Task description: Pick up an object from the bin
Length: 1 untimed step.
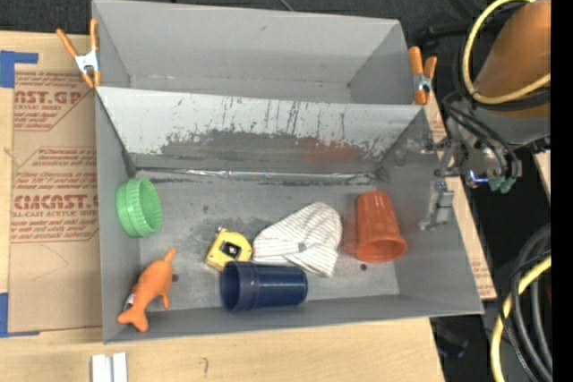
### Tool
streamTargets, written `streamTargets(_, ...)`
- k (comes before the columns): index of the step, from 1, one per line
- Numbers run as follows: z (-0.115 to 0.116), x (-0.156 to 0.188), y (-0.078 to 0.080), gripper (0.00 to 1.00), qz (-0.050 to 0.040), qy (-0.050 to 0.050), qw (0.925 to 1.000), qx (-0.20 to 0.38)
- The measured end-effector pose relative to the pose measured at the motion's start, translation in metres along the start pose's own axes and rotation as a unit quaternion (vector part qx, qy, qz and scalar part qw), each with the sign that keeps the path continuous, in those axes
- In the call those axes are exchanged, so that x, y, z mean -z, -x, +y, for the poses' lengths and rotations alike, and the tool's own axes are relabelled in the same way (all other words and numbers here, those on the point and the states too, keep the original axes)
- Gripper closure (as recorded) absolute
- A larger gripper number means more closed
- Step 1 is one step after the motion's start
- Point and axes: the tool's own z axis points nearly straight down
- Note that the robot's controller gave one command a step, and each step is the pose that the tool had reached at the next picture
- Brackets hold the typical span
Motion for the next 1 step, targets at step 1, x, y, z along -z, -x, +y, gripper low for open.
streamTargets(1,0.0008,0.0049,0.0015,0.00,-0.0040,-0.001,1.0000,0.001)
